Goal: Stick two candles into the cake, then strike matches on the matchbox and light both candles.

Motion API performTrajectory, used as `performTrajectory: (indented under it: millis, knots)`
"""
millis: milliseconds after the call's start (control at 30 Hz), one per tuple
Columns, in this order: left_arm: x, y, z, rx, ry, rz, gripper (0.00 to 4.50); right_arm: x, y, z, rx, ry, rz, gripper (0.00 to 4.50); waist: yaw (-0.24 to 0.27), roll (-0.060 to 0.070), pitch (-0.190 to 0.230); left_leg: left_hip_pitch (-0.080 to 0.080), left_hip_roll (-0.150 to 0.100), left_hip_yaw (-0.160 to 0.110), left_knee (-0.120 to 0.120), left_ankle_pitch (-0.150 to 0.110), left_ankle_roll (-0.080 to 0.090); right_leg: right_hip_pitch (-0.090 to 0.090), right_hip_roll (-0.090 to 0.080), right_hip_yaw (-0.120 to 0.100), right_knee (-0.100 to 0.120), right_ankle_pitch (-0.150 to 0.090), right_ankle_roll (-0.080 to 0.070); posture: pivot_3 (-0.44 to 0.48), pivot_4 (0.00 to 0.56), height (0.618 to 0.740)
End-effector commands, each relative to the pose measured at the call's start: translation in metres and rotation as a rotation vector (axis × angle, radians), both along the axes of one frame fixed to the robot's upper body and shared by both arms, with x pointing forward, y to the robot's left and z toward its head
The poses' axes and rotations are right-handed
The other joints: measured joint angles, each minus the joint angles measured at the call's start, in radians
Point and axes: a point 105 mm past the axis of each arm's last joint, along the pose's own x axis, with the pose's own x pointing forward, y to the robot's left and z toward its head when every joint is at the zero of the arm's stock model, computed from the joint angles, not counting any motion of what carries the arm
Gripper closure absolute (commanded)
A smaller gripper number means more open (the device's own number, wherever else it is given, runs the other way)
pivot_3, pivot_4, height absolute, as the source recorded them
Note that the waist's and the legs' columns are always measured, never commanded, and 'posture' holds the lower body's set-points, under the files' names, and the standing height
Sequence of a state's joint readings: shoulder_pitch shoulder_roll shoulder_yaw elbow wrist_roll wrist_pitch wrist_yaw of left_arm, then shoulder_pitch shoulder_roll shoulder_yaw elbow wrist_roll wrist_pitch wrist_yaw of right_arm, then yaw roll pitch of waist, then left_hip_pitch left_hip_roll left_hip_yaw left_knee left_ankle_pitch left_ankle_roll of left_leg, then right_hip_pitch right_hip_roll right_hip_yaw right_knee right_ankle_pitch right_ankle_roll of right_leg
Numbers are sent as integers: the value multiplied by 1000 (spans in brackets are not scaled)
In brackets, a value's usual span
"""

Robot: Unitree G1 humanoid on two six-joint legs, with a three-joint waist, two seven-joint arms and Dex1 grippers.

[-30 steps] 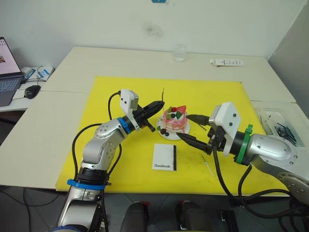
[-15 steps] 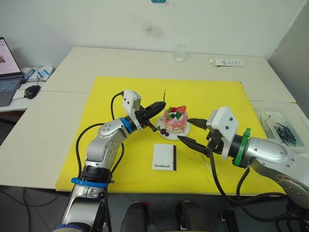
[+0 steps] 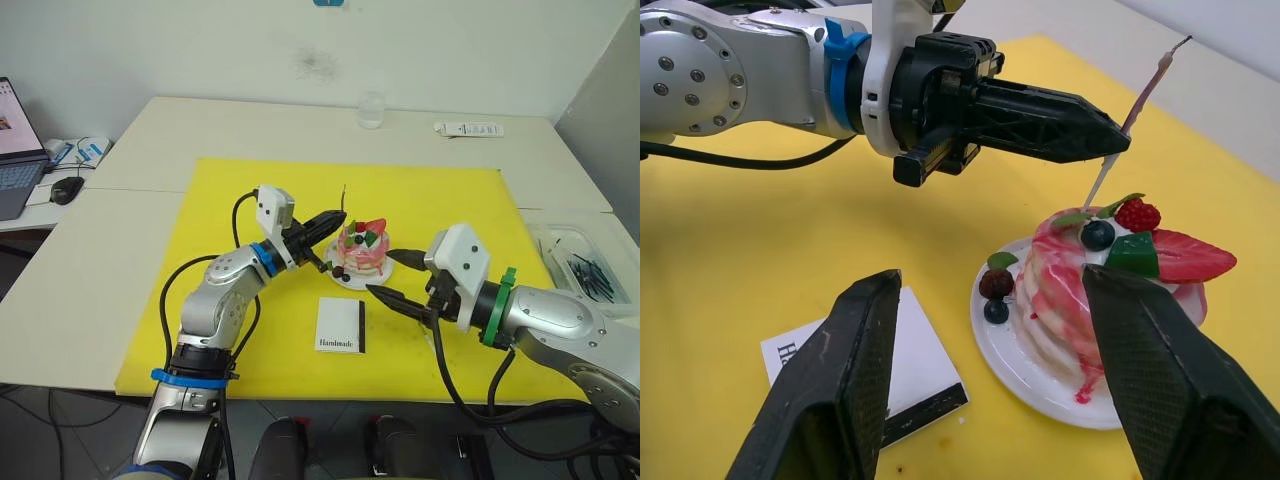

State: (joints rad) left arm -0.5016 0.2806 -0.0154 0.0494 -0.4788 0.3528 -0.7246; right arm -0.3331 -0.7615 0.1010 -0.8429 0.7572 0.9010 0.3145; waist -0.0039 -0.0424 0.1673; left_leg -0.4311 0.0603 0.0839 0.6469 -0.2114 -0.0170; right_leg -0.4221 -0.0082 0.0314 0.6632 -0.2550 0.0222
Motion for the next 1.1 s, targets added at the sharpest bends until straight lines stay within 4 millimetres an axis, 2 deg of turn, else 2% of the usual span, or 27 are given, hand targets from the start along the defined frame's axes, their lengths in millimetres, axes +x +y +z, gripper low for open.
performTrajectory:
  millis: [33, 433, 600, 733, 867, 1100]
  knots:
    - [-3, -3, -3, 5, -26, -4, 4500, -3, 0, 10, 9, -57, 6, 1524, 0, 0, 0, 0, 0, 0, 0, 0, 0, 0, 0, 0, 0, 0, 0, 0, 150, 727]
    - [-5, -2, -33, 27, -16, 26, 4500, 2, -5, 10, 4, -101, -51, 1524, 0, 0, -1, 1, 0, 0, 1, 0, 0, 1, 0, 0, 1, 0, 0, 0, 150, 727]
    - [-3, -3, -32, 15, -8, 29, 4500, 4, -6, 9, 3, -111, -57, 1524, 0, 0, -1, 2, 0, 0, 1, 0, 0, 1, 0, 0, 1, 0, 0, 0, 150, 727]
    - [2, 4, -20, -39, -5, 75, 4500, 5, -8, 10, 22, -111, -75, 1524, 0, 0, -1, 2, 0, 0, 1, 0, 0, 1, 0, 0, 1, 0, 0, 0, 150, 727]
    - [1, 11, -11, -56, -14, 92, 3369, 6, -9, 10, 30, -110, -82, 1482, -1, 0, -1, 2, 0, 0, 1, 0, 0, 1, 0, 0, 2, 0, 1, 0, 150, 727]
    - [-5, 40, 16, -49, -84, 179, 1150, 7, -12, 13, 39, -139, -96, 1482, -2, 0, -1, 2, 1, 0, 1, 0, 0, 1, 1, 0, 2, 0, 1, 0, 150, 727]
